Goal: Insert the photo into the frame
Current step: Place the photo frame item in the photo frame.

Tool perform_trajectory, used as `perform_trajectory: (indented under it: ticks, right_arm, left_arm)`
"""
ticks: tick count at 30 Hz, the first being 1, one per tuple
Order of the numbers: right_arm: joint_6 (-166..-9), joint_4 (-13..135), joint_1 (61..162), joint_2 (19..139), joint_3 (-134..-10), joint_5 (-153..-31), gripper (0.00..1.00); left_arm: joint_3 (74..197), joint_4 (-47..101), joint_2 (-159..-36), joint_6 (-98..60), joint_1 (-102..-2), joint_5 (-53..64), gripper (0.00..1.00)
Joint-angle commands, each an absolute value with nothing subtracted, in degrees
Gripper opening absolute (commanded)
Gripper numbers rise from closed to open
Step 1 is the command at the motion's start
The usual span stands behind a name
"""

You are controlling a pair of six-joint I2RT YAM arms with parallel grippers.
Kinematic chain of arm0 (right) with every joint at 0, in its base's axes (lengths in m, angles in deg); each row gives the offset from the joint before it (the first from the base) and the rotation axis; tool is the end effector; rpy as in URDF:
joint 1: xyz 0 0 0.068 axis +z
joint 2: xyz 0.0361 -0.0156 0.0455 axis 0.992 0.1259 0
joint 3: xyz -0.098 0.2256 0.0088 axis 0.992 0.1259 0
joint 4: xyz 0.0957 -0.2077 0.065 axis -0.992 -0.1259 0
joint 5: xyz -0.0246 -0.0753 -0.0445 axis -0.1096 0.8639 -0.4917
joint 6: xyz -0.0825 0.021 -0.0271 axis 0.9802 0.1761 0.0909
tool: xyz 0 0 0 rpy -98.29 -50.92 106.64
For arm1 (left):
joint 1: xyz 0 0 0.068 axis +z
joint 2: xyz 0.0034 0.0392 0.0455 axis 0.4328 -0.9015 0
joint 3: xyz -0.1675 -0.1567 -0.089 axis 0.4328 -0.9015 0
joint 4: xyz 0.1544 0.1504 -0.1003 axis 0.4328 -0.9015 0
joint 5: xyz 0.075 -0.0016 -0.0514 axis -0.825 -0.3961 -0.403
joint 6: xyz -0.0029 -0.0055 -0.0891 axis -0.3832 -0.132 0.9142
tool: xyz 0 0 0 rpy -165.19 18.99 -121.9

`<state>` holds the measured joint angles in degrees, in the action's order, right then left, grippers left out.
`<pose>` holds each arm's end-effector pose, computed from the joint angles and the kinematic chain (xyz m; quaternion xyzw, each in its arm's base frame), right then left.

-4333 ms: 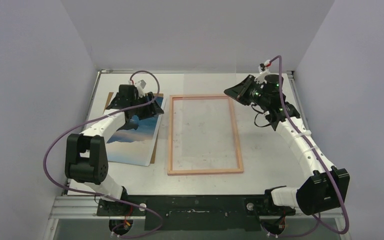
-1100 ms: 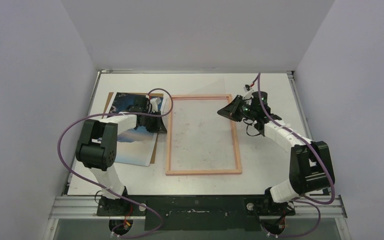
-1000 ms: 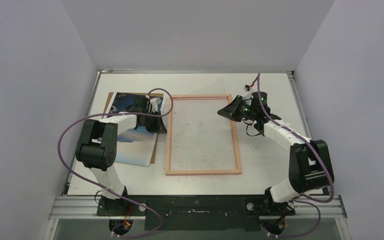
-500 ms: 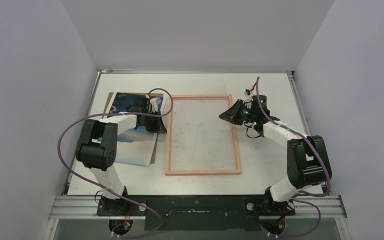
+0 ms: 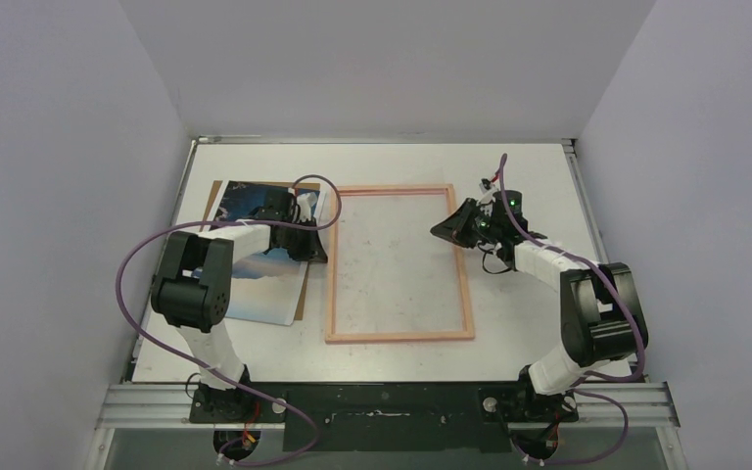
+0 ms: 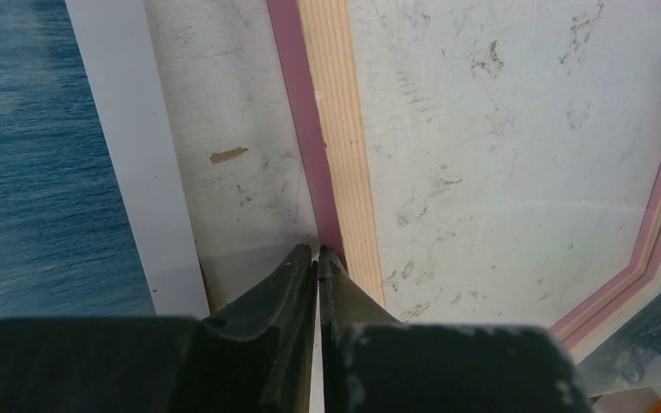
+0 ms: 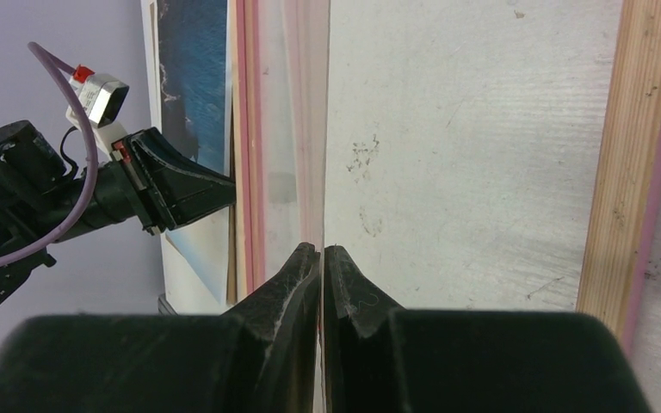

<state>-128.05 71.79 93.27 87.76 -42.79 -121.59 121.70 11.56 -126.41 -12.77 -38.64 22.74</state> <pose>0.3194 0.1085 0.1655 0.1190 0.8402 0.4643 0.2538 0.3314 -0.1116 0.1001 0.0189 0.9425 -0.2730 0.1921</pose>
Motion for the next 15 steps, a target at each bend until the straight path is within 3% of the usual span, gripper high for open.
perform_trajectory:
  ticks: [1, 15]
  right_arm:
    - [-126.7, 77.1, 93.4, 87.8, -41.9, -119.9, 0.05]
    - [-128.3, 84.2, 93.8, 86.5, -37.1, -117.3, 0.05]
  left_arm:
    - [122.4, 14.3, -126.9, -12.9, -39.7, 24.7, 0.05]
    - [122.6, 14.2, -127.6, -12.9, -40.2, 25.4, 0.03]
